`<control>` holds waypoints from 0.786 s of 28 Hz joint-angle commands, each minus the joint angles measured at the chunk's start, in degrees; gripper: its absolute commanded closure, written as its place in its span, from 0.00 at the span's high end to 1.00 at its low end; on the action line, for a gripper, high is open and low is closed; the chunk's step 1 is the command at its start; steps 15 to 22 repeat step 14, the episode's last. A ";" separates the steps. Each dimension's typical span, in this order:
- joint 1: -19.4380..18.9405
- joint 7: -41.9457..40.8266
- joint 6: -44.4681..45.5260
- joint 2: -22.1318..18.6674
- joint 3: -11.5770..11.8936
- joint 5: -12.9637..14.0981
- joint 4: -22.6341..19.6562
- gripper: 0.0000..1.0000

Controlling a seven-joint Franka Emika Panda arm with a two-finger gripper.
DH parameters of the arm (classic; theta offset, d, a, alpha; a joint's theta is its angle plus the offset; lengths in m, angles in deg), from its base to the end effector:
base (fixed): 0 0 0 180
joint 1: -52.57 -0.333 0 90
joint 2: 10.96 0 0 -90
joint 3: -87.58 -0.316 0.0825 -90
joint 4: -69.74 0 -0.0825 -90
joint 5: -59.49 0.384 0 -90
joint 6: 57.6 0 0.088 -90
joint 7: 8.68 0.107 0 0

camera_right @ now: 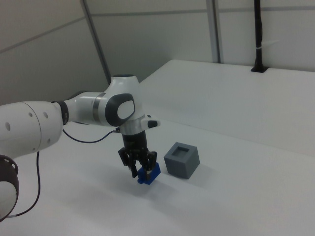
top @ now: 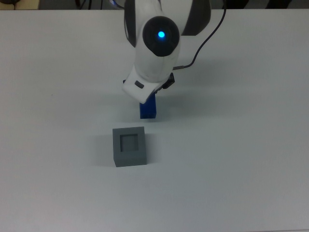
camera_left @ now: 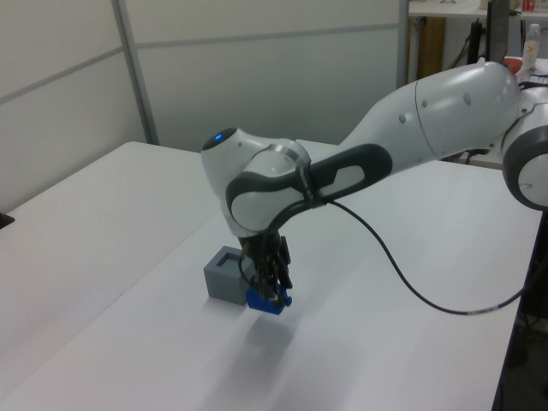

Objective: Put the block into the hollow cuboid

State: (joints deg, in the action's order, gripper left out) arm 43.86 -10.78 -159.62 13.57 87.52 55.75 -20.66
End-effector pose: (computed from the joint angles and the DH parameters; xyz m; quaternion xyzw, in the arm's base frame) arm 0.6444 0.0936 0.3754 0.9877 0.1043 -0.1104 0.0372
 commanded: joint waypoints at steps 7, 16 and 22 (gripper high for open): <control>-0.08 -1.06 0.42 -1.15 0.16 -0.91 -1.18 0.95; 0.09 -1.33 0.33 -1.15 0.33 -0.91 -0.48 1.00; 0.09 -1.33 0.33 -1.15 0.33 -0.91 -0.48 1.00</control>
